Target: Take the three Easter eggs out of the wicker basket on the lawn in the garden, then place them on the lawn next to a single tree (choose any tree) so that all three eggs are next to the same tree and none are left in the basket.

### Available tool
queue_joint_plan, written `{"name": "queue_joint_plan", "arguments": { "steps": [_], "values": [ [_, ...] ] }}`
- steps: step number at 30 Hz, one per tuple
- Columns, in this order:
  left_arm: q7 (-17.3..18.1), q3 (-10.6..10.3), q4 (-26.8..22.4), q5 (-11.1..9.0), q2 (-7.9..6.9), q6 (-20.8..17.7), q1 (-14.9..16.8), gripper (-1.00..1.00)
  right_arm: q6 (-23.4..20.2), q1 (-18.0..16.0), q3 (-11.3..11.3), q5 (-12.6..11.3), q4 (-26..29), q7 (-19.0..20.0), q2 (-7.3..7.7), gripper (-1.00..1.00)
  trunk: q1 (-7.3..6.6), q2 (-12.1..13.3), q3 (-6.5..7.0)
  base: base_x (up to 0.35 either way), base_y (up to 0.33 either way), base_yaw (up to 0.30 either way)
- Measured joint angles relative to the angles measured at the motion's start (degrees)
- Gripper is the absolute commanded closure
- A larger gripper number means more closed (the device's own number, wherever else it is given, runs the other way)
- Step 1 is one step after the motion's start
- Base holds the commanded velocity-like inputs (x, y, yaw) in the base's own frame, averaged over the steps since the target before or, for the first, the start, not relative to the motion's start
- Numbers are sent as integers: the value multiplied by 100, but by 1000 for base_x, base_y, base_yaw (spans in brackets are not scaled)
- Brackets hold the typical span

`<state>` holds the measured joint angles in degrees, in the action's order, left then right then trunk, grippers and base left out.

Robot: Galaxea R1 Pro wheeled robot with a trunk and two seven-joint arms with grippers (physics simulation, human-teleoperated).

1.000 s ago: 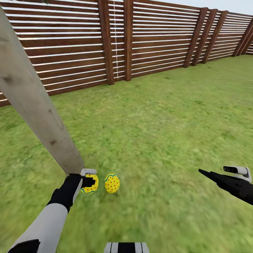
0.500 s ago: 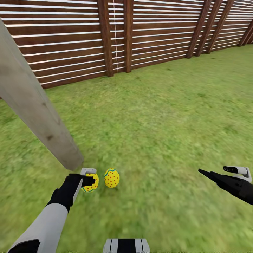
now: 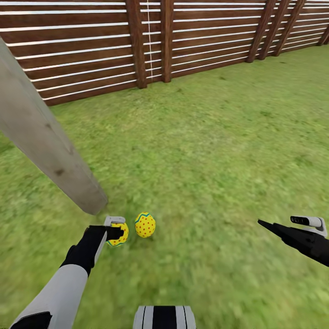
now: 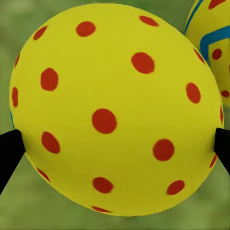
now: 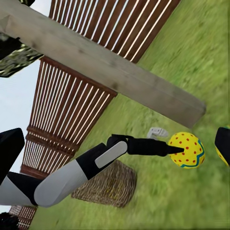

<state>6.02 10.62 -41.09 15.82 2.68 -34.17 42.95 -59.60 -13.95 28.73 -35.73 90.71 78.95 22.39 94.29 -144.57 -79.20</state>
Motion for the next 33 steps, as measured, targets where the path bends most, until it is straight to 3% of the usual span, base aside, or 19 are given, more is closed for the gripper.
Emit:
{"name": "queue_joint_plan", "arguments": {
  "steps": [12,26,33],
  "values": [
    [0,0,-2,0,1,141,0,100,0,0,22,0,0,10,-9,-100,31,-16,-266,0,0,0],
    [1,0,-10,0,4,151,0,100,1,0,69,-9,0,97,-24,-100,43,-23,-378,0,0,0],
    [1,-5,-168,0,5,202,0,100,2,0,72,-7,0,106,-26,-100,62,-32,-532,0,0,0]
  ]
}}
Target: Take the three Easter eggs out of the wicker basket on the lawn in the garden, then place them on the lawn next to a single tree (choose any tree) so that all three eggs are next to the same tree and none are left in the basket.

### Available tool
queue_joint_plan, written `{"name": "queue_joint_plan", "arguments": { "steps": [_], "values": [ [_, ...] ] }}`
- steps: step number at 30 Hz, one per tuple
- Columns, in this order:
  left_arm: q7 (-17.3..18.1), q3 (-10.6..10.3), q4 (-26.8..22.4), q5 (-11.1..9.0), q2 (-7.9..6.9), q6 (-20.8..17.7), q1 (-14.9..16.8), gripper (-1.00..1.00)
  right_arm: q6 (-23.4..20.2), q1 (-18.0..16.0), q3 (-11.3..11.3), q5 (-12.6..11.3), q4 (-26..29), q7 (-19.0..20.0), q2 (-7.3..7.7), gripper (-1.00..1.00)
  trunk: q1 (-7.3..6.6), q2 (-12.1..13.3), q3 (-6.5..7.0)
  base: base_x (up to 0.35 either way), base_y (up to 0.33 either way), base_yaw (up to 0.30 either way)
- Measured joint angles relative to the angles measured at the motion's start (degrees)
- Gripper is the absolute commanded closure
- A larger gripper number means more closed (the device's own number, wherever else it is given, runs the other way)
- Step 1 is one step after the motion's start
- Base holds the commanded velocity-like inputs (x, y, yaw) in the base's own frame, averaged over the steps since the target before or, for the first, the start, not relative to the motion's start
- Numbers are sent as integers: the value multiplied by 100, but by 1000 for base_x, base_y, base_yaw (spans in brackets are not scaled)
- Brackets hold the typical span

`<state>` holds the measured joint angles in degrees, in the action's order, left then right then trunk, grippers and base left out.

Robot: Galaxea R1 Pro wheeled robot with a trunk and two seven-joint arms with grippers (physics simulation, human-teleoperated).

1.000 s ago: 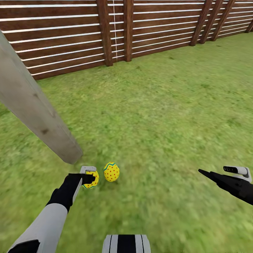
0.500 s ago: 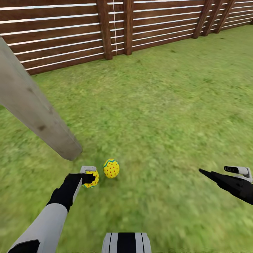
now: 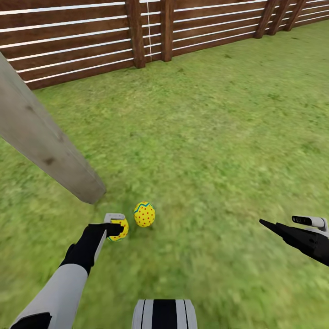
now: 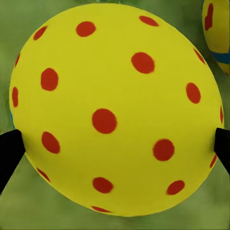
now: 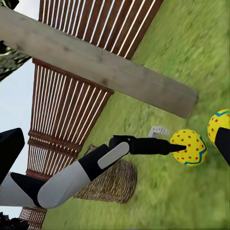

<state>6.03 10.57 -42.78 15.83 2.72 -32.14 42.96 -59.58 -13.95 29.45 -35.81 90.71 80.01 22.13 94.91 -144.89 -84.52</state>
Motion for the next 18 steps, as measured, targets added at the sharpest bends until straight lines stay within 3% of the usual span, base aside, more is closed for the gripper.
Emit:
{"name": "queue_joint_plan", "arguments": {
  "steps": [15,18],
  "values": [
    [-4,1,-229,-1,-2,10,0,100,0,0,-2,-9,0,9,0,-100,0,0,-1,0,0,0],
    [-2,1,-230,0,-4,10,0,100,0,0,-2,-8,0,9,0,-100,8,-4,-67,0,0,0]
  ]
}}
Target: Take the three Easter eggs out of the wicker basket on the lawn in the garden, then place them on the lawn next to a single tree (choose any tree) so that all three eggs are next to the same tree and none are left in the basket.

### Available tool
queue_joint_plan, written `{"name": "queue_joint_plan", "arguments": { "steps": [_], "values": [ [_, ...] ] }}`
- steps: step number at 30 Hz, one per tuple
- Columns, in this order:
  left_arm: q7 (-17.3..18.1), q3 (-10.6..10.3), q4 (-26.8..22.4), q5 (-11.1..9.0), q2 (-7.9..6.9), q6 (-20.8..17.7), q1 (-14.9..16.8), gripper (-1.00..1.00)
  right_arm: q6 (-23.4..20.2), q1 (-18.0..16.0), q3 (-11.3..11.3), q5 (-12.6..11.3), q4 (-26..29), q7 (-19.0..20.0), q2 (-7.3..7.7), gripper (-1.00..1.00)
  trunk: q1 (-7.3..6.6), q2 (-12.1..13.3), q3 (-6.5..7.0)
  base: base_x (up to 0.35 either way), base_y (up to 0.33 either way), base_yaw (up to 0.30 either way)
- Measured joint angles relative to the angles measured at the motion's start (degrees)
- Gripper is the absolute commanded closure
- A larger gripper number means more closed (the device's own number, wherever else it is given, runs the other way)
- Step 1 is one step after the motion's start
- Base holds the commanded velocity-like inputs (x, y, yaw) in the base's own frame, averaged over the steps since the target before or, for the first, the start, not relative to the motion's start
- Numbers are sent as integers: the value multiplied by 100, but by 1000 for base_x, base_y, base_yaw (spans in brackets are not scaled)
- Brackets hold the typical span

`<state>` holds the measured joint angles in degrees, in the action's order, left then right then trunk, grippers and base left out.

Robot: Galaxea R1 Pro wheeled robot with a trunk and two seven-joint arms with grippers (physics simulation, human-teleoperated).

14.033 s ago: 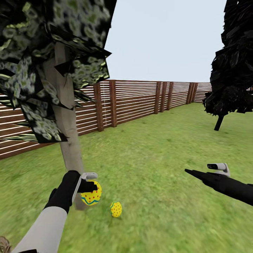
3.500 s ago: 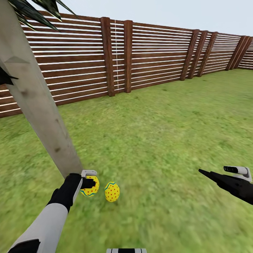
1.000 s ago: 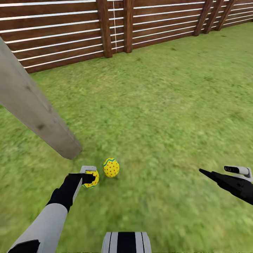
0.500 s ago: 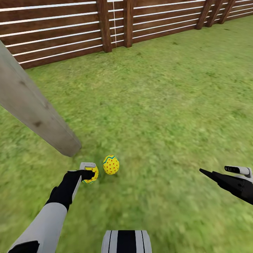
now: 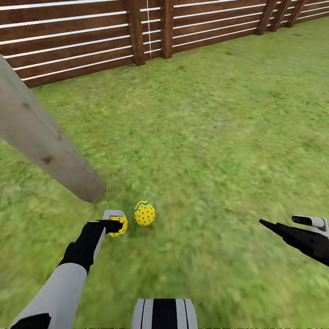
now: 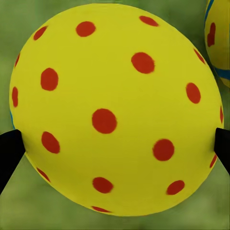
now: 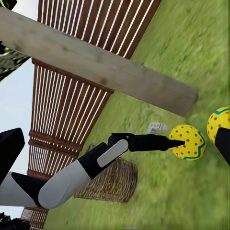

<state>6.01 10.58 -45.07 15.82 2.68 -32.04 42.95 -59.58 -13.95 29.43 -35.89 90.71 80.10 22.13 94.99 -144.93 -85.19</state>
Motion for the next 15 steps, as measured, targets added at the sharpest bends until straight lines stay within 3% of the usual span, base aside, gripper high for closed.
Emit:
{"name": "queue_joint_plan", "arguments": {
  "steps": [6,11,15],
  "values": [
    [1,0,0,0,0,0,0,100,-1,0,0,0,0,0,0,-100,0,0,-1,0,0,0],
    [2,1,0,0,-1,0,0,100,0,0,0,1,0,0,0,-100,13,-7,-111,0,0,0],
    [2,0,0,0,-1,0,0,100,-1,0,0,-1,0,0,0,-100,13,-7,-112,0,0,0]
  ]
}}
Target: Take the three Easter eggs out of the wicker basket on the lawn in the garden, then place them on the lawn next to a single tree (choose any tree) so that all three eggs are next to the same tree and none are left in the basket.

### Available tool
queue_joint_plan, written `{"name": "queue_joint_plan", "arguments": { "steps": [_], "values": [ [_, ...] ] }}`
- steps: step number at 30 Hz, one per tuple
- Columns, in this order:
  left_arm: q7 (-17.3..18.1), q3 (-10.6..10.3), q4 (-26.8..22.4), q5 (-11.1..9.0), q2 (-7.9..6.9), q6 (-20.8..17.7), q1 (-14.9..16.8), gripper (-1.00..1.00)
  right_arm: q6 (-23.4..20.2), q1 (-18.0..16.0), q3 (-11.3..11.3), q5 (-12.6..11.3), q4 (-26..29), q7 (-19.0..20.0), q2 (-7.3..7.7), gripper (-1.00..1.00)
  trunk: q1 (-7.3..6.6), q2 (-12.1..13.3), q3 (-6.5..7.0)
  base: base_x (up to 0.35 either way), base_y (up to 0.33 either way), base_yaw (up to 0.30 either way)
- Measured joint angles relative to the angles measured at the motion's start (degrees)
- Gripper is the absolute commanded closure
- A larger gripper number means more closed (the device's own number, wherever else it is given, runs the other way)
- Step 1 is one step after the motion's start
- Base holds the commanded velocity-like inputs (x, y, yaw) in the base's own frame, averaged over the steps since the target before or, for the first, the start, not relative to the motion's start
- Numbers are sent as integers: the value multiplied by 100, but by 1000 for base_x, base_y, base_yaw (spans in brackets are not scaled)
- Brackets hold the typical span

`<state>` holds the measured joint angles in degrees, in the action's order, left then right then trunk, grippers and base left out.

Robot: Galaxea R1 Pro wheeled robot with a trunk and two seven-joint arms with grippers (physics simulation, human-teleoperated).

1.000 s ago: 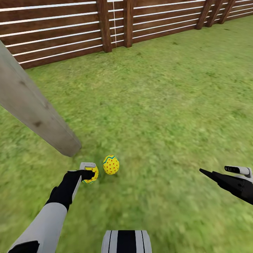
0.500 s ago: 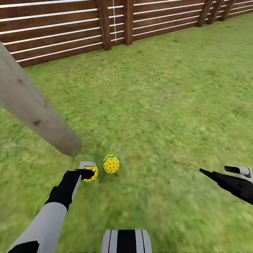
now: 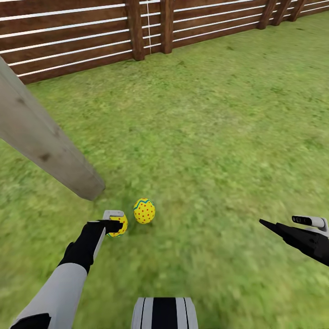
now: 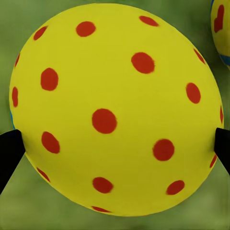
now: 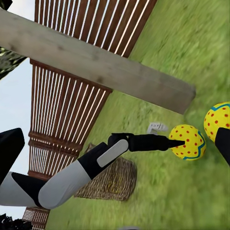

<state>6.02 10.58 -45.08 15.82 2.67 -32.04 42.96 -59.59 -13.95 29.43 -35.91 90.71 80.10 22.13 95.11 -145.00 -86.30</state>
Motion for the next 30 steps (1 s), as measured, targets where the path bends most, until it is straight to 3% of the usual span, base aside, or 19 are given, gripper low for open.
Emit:
{"name": "queue_joint_plan", "arguments": {
  "steps": [9,19,20,30],
  "values": [
    [9,-2,-176,-72,2,-7,3,100,0,0,0,1,0,0,0,-100,15,-10,-154,0,0,0],
    [5,4,-292,-47,1,-5,3,100,0,0,0,-1,0,4,0,-100,22,-13,-199,0,0,0],
    [5,5,-292,-44,2,-5,3,-100,0,0,0,-1,0,3,0,-100,22,-13,-199,0,0,0],
    [-6,8,-233,11,-1,-7,3,-100,0,0,4,-1,0,9,0,-100,22,-13,-199,0,0,0]
  ]
}}
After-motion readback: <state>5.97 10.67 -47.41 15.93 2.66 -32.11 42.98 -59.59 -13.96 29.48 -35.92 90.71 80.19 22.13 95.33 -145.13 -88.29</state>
